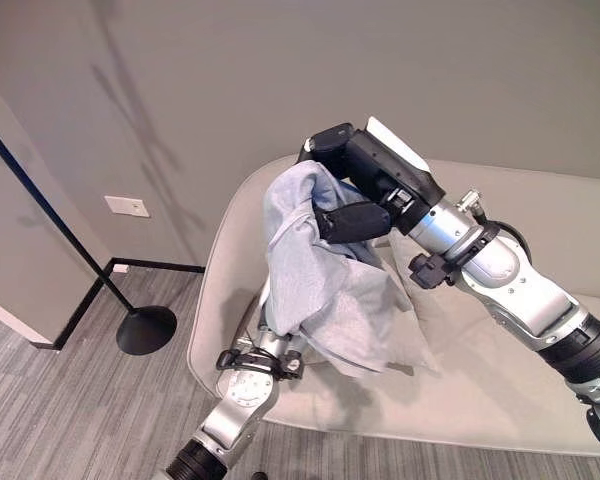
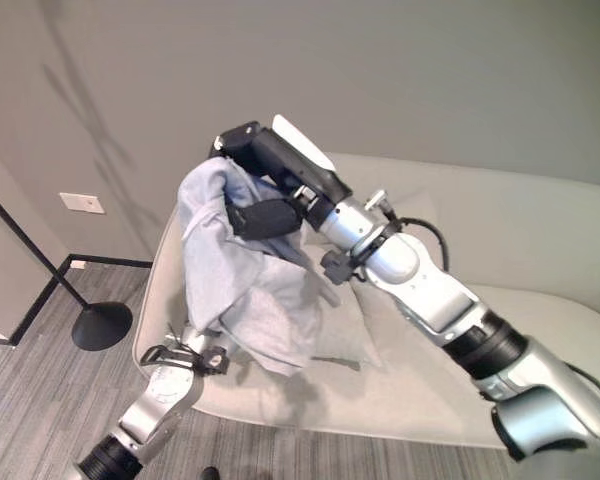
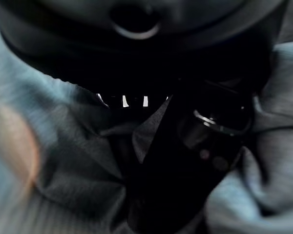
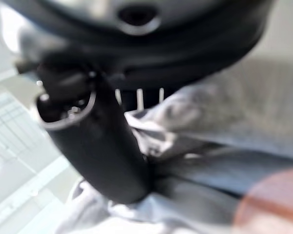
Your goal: Hang the clothes on the sofa on the clothes rack.
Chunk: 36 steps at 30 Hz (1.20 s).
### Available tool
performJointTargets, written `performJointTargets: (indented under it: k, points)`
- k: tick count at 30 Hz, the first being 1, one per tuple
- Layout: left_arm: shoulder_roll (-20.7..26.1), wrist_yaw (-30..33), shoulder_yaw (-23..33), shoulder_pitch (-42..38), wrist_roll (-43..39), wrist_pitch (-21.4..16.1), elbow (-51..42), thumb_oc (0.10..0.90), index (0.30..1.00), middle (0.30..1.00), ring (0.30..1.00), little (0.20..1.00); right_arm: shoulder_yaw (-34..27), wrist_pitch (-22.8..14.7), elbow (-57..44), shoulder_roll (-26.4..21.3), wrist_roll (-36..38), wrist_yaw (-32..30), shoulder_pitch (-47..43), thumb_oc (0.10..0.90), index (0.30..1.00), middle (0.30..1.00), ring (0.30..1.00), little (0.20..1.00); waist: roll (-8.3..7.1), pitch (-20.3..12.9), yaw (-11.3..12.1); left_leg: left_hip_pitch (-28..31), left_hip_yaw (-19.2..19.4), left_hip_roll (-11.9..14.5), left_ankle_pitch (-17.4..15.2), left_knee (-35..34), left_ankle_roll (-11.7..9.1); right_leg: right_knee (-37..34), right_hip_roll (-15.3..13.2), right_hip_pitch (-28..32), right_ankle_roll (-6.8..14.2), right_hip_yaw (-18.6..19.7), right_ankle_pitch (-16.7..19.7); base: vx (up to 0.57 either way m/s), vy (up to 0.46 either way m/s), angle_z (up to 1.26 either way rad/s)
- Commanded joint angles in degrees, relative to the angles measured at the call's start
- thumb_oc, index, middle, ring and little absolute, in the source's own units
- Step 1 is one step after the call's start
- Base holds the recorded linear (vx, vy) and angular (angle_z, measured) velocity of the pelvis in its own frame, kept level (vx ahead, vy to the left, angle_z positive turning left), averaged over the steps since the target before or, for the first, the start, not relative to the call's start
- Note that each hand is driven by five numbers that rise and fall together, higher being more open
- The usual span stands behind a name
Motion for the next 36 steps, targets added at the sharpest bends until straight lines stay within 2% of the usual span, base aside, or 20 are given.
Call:
performJointTargets:
  k: [1,8,14,15,17,18,20,21,22,23,25,26,27,28,31,32,33,34,35,36]
  points:
    - [-1.2,-3.7,-1.6,-6.1,-2.2,-3.1,0.4,0.400,0.300,0.300,0.300,0.300,-4.6,-5.3,-1.1,0.7,6.3,-2.9,-10.9,0.400,0.300,0.300,0.300,0.300,-1.25,-5.4,0.9,1.6,-0.4,3.4,-6.0,0.1,-3.4,0.4,-4.0,1.6,3.5,-0.4,-2.3,0.01,-0.005,-0.13]
    - [2.4,-3.6,3.7,-1.1,-1.0,-2.1,-4.0,0.400,0.300,0.300,0.300,0.300,-9.7,-5.3,-2.3,-1.9,4.7,-3.6,-7.1,0.400,0.300,0.300,0.300,0.300,-0.77,-5.3,0.8,1.8,-0.1,3.5,-6.1,0.1,-3.4,0.4,-3.8,1.4,3.6,0.0,-2.3,0.01,-0.011,-0.06]
    - [5.7,-0.7,17.8,10.3,0.6,-2.5,-9.1,0.400,0.300,0.300,0.300,0.300,-18.4,-5.2,-2.8,-6.4,3.2,-3.5,1.8,0.400,0.300,0.300,0.300,0.300,-0.32,-5.1,1.9,1.7,-0.3,4.0,-5.7,0.1,-3.8,0.4,-3.1,1.5,3.3,-0.3,-2.8,0.01,-0.067,0.01]
    - [7.1,1.5,23.8,13.9,5.4,-2.5,-9.8,0.400,0.300,0.300,0.300,0.300,-22.0,-5.4,-3.3,-8.2,3.1,-2.8,5.7,0.400,0.300,0.300,0.300,0.300,-0.02,-4.9,2.3,1.3,-0.7,4.6,-5.1,0.1,-4.3,0.4,-2.6,1.4,3.1,-0.5,-3.3,0.00,-0.127,0.04]
    - [8.6,3.4,27.8,16.1,11.3,-2.5,-9.9,0.400,0.300,0.300,0.300,0.300,-24.4,-5.5,-3.3,-9.6,3.1,-2.0,8.2,0.400,0.300,0.300,0.300,0.300,0.09,-4.7,2.7,1.1,-0.9,5.0,-4.7,0.1,-4.6,0.4,-2.2,1.4,2.9,-0.7,-3.6,0.00,-0.094,0.01]
    - [8.6,3.5,27.7,16.2,11.4,-2.4,-10.1,0.400,0.300,0.300,0.300,0.300,-24.5,-5.5,-3.4,-9.6,3.1,-1.9,8.4,0.400,0.300,0.300,0.300,0.300,0.04,-4.7,2.7,1.0,-0.9,5.0,-4.7,0.1,-4.6,0.4,-2.2,1.4,2.9,-0.8,-3.6,-0.01,-0.059,0.01]
    - [10.2,5.7,32.5,18.6,16.8,-2.3,-10.3,0.400,0.300,0.300,0.300,0.300,-27.2,-5.5,-3.5,-11.0,2.6,-1.0,11.3,0.400,0.300,0.300,0.300,0.300,0.36,-4.5,3.2,0.5,-1.3,5.4,-4.1,0.1,-5.1,0.4,-1.7,1.3,2.8,-1.0,-4.0,-0.01,-0.083,0.06]
    - [11.5,8.1,37.7,20.8,21.5,-2.1,-10.4,0.400,0.300,0.300,0.300,0.300,-29.1,-5.5,-3.2,-12.6,0.7,-0.2,13.7,0.400,0.300,0.300,0.300,0.300,0.89,-4.0,3.7,0.1,-1.5,5.8,-3.5,0.1,-5.4,0.4,-1.4,1.1,2.6,-1.3,-4.2,-0.02,-0.079,0.06]
    - [11.5,8.2,37.7,21.0,21.7,-2.0,-10.6,0.400,0.300,0.300,0.300,0.300,-29.4,-5.5,-3.4,-12.6,0.6,-0.2,14.0,0.400,0.300,0.300,0.300,0.300,0.83,-4.1,3.7,0.1,-1.6,5.8,-3.5,0.1,-5.5,0.4,-1.4,1.1,2.6,-1.3,-4.2,-0.01,-0.073,0.02]
    - [12.2,9.4,40.2,22.0,24.3,-1.8,-11.0,0.400,0.300,0.300,0.300,0.300,-30.4,-5.5,-3.7,-13.4,-0.9,0.1,15.3,0.400,0.300,0.300,0.300,0.300,1.00,-4.0,3.8,-0.2,-1.7,6.0,-3.3,0.1,-5.7,0.4,-1.3,1.0,2.6,-1.4,-4.3,0.00,-0.062,0.06]
    - [14.4,15.5,50.3,25.2,33.8,-0.8,-11.2,0.400,0.300,0.300,0.300,0.300,-35.6,-6.1,-5.1,-14.5,-7.5,0.6,21.1,0.400,0.300,0.300,0.300,0.300,2.34,-2.5,5.1,-1.8,-2.7,6.5,-1.9,0.1,-6.6,0.4,-1.0,0.4,2.6,-2.4,-5.1,-0.05,-0.080,0.15]
    - [14.8,16.7,52.4,25.1,35.4,-0.6,-11.4,0.400,0.300,0.300,0.300,0.300,-37.6,-6.1,-5.6,-14.4,-10.2,0.1,22.8,0.400,0.300,0.300,0.300,0.300,2.76,-1.8,5.4,-3.1,-3.1,6.3,-1.2,0.1,-6.7,0.4,-1.3,-0.3,2.7,-2.9,-4.7,-0.18,-0.019,0.29]
    - [15.3,19.4,55.7,24.5,38.4,-0.5,-11.9,0.400,0.300,0.300,0.300,0.300,-42.1,-5.9,-7.5,-13.8,-19.5,-2.1,26.9,0.400,0.300,0.300,0.300,0.300,3.61,-0.7,6.0,-5.2,-4.1,5.8,-0.2,0.1,-7.1,0.4,-1.9,-1.3,2.8,-4.2,-4.6,-0.20,0.034,0.34]
    - [15.6,20.6,56.7,23.6,39.9,-0.5,-12.6,0.400,0.300,0.300,0.300,0.300,-44.4,-5.8,-8.2,-13.4,-24.7,-3.7,29.2,0.400,0.300,0.300,0.300,0.300,3.93,-0.3,6.1,-5.9,-4.2,5.7,0.0,0.1,-7.7,0.4,-2.6,-1.5,3.0,-5.4,-4.8,-0.15,0.041,0.36]
    - [15.9,21.9,57.1,22.3,41.4,0.0,-13.4,0.400,0.300,0.300,0.300,0.300,-46.5,-5.4,-8.7,-12.4,-29.3,-6.0,31.5,0.400,0.300,0.300,0.300,0.300,4.04,0.3,6.2,-6.8,-3.3,6.0,0.9,0.2,-8.0,0.4,-3.7,-1.9,3.1,-7.1,-4.1,-0.11,0.093,0.52]
    - [15.1,23.5,58.7,21.7,44.9,0.0,-16.4,0.400,0.300,0.300,0.300,0.300,-48.5,-4.3,-9.6,-7.5,-38.4,-9.3,36.2,0.400,0.300,0.300,0.300,0.300,4.34,0.6,4.8,-4.6,-0.1,9.1,0.2,0.7,-8.4,0.5,-5.8,-2.2,3.3,-9.3,-3.5,-0.09,0.248,0.51]
    - [13.9,24.1,59.6,21.6,45.1,-0.7,-18.3,0.400,0.300,0.300,0.300,0.300,-49.4,-3.8,-11.1,-2.7,-41.9,-10.4,39.6,0.400,0.300,0.300,0.300,0.300,4.54,0.6,3.5,-2.1,0.2,12.4,1.5,1.7,-9.3,0.7,-7.0,-2.7,3.4,-9.4,-2.4,-0.08,0.240,0.65]
    - [14.0,24.1,59.6,21.8,45.1,-0.8,-18.4,0.400,0.300,0.300,0.300,0.300,-49.5,-3.6,-11.5,-2.4,-42.2,-10.4,40.0,0.400,0.300,0.300,0.300,0.300,4.53,0.5,3.5,-1.8,0.1,12.6,1.3,1.6,-9.5,0.8,-6.8,-2.5,3.4,-9.4,-2.7,-0.07,0.325,0.78]
    - [12.8,24.0,58.2,20.9,43.2,-1.8,-19.1,0.400,0.300,0.300,0.300,0.300,-48.7,-3.0,-12.2,1.8,-43.5,-11.6,41.7,0.400,0.300,0.300,0.300,0.300,4.76,0.5,2.6,-0.4,-0.4,16.8,4.2,3.2,-10.7,1.0,-8.9,-3.4,3.9,-9.6,-1.6,-0.04,0.295,0.50]
    - [12.3,23.7,56.6,20.4,42.2,-2.0,-19.1,0.400,0.300,0.300,0.300,0.300,-47.9,-2.6,-12.6,4.0,-44.0,-12.4,42.5,0.400,0.300,0.300,0.300,0.300,4.91,0.5,2.1,0.1,-0.9,18.8,6.2,3.7,-11.4,1.2,-9.7,-3.6,4.2,-9.9,-1.1,-0.08,0.422,0.27]
